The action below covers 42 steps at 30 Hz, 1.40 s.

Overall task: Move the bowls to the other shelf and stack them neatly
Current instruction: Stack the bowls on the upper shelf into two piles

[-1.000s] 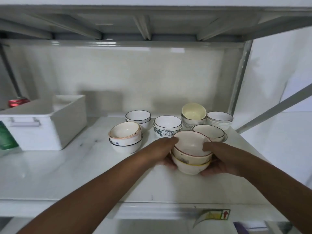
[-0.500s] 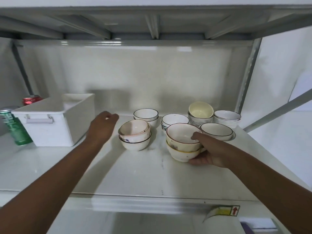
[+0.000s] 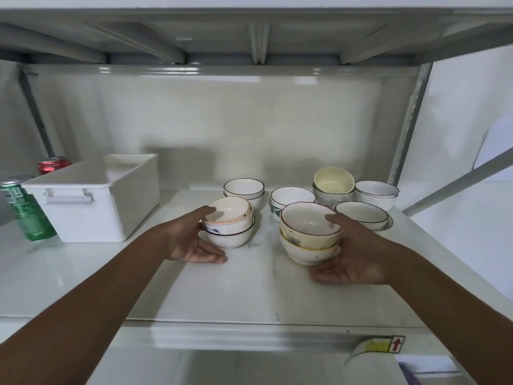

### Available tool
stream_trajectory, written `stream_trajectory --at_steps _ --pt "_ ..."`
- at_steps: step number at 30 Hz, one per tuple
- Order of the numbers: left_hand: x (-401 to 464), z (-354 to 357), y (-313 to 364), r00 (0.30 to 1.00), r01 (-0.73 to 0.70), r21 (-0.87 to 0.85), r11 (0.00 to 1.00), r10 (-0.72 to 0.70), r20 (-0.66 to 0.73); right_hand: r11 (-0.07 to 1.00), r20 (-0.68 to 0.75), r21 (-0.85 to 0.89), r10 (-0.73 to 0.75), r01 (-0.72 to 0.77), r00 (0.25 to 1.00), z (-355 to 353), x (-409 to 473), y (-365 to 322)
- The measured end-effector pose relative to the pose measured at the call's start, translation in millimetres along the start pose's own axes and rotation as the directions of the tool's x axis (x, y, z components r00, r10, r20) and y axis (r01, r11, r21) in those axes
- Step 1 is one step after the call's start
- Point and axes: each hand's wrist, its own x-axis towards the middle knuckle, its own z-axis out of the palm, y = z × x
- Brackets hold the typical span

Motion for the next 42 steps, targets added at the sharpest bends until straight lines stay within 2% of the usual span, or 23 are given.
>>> stream_trajectory --at_steps 2,5,7,8,10,12,14,17,19,23,27,31,42 --pt "4 -7 -5 0.996 -0.085 0.001 0.996 0.085 -0.027 0.998 0.001 -0.053 -0.035 0.035 0.999 -7 -5 5" --pt "8 -20 -16 0.967 -0.244 0.033 0.969 0.246 -0.063 0.975 -0.044 -0.117 -0.197 0.191 0.979 -20 -7 20" --pt "8 -24 -21 0.942 -0.334 0.042 0.941 0.335 -0.010 0.937 0.000 -0.175 -0.306 0.302 0.952 -29 -6 29" --pt "6 -22 -23 0.929 -0.370 0.036 0.928 0.368 0.041 0.895 0.026 -0.270 -0.361 0.354 0.932 -31 -3 33" --pt "5 -15 -24 0.895 -0.438 0.088 0.895 0.425 0.133 0.742 0.064 -0.500 -0.484 0.448 0.873 -31 4 37" --pt "8 -11 -25 0.852 -0.521 0.292 0.802 0.509 0.123 0.629 0.051 -0.595 -0.592 0.501 0.804 -26 14 38" --pt "17 -12 -27 0.803 -0.574 0.394 0.718 0.588 0.097 0.593 0.085 -0.566 -0.649 0.573 0.756 -22 27 38" --pt "26 -8 -28 0.743 -0.631 0.386 0.673 0.667 0.051 0.487 0.193 -0.517 -0.734 0.703 0.651 -17 39 34" --pt "33 -2 -29 0.704 -0.672 0.331 0.662 0.710 0.009 0.486 0.209 -0.463 -0.753 0.741 0.624 -11 41 30" --pt "45 4 -33 0.675 -0.714 0.208 0.669 0.736 -0.049 0.528 0.233 -0.387 -0.738 0.756 0.634 -7 40 29" --pt "44 2 -29 0.637 -0.762 0.228 0.606 0.765 0.092 0.538 0.235 -0.335 -0.747 0.773 0.622 -6 39 30" --pt "39 6 -30 0.638 -0.770 0.167 0.616 0.747 0.184 0.575 0.237 -0.275 -0.736 0.770 0.634 -2 40 31" --pt "34 15 -32 0.647 -0.751 0.047 0.658 0.720 0.251 0.564 0.257 -0.158 -0.769 0.811 0.585 28 50 28"
